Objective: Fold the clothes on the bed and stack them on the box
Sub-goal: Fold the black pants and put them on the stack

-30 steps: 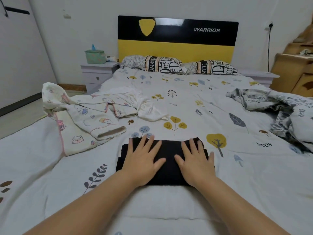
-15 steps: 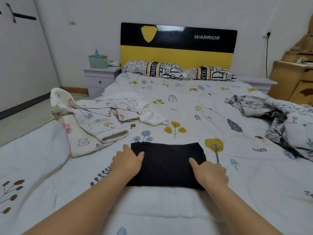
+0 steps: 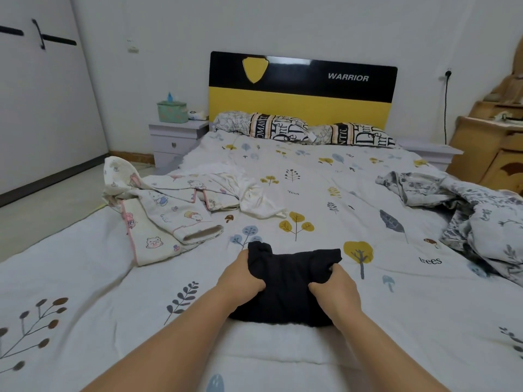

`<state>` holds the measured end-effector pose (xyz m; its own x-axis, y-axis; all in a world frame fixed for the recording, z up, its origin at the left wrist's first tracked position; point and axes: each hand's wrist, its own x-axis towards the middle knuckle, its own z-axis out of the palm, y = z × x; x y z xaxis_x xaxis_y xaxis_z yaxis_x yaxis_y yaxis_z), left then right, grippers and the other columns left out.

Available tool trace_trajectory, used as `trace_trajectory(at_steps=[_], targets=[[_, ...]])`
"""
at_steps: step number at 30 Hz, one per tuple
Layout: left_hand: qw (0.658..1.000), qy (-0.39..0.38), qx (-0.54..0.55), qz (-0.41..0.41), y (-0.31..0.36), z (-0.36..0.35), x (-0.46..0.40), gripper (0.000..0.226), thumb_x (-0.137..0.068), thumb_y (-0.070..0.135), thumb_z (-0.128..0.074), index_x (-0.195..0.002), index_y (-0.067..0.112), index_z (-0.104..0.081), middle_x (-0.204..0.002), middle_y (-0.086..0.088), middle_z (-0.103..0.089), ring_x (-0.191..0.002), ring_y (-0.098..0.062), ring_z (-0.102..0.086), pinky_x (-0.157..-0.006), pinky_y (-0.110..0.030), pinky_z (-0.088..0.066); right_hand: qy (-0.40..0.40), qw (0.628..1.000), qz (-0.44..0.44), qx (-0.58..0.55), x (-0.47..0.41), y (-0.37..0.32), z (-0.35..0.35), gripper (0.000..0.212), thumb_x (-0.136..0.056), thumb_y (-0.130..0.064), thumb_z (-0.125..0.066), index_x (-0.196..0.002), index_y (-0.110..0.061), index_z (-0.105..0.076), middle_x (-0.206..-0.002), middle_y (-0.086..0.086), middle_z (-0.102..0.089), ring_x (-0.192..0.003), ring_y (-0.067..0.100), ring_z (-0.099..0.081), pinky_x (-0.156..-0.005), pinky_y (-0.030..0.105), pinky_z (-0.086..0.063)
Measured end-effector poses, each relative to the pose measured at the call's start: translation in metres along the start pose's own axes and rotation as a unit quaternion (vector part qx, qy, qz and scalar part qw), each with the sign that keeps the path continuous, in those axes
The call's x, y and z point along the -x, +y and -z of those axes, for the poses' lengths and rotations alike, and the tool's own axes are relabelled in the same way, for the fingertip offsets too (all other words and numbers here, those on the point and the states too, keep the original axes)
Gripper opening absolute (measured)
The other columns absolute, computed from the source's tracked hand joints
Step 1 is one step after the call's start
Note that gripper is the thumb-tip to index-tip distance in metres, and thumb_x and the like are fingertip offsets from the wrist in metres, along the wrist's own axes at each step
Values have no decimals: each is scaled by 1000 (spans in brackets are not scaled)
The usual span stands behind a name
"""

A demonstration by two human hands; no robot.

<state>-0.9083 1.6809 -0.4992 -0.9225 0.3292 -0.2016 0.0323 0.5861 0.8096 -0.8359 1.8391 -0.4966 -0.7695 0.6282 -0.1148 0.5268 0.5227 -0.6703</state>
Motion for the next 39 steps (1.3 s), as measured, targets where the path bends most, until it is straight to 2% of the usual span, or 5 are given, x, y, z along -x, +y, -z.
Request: trace_trajectory(at_steps=[6, 13, 21, 28, 39], targets=[[988, -29, 152, 6, 0, 18, 46, 56, -80, 3, -61, -127, 27, -43, -106, 6, -54, -94, -13, -54, -64, -20, -42, -40, 992, -4, -120, 42, 2, 21, 27, -79, -7, -56, -106, -10, -52, -96, 6, -62, -89, 24, -59, -74, 32, -48], [969, -9, 247, 25, -10, 61, 134, 56, -79, 5, -66, -125, 30, -46, -113, 3, -58, -101, -19, -58, -88, -37, -50, -88, 972, 35, -217, 123, -16, 44, 20, -79, 3, -59, -81, -16, -52, -85, 9, -63, -83, 27, -62, -83, 47, -53], [951, 74, 299, 12, -28, 135, 244, 53, -80, 5, -65, -121, 32, -45, -114, 2, -57, -102, -21, -58, -82, -35, -51, -154, 943, 84, -282, 212, -68, 40, 28, -81, 0, -63, -105, -11, -54, -97, 10, -64, -87, 30, -64, -63, 35, -52], [935, 154, 318, 16, -76, 212, 324, 55, -79, 4, -67, -126, 25, -47, -117, -4, -58, -102, -24, -60, -81, -35, -52, -214, 926, 147, -274, 290, -134, 4, 20, -81, 0, -64, -89, -15, -53, -88, 10, -63, -81, 28, -63, -72, 41, -53], [898, 271, 343, 44, -164, 338, 415, 62, -78, 4, -70, -132, 18, -45, -116, -9, -59, -100, -27, -60, -77, -36, -52, -329, 894, 173, -250, 383, -253, -91, 26, -80, 0, -65, -104, -3, -54, -97, 18, -64, -83, 30, -64, -66, 36, -53]])
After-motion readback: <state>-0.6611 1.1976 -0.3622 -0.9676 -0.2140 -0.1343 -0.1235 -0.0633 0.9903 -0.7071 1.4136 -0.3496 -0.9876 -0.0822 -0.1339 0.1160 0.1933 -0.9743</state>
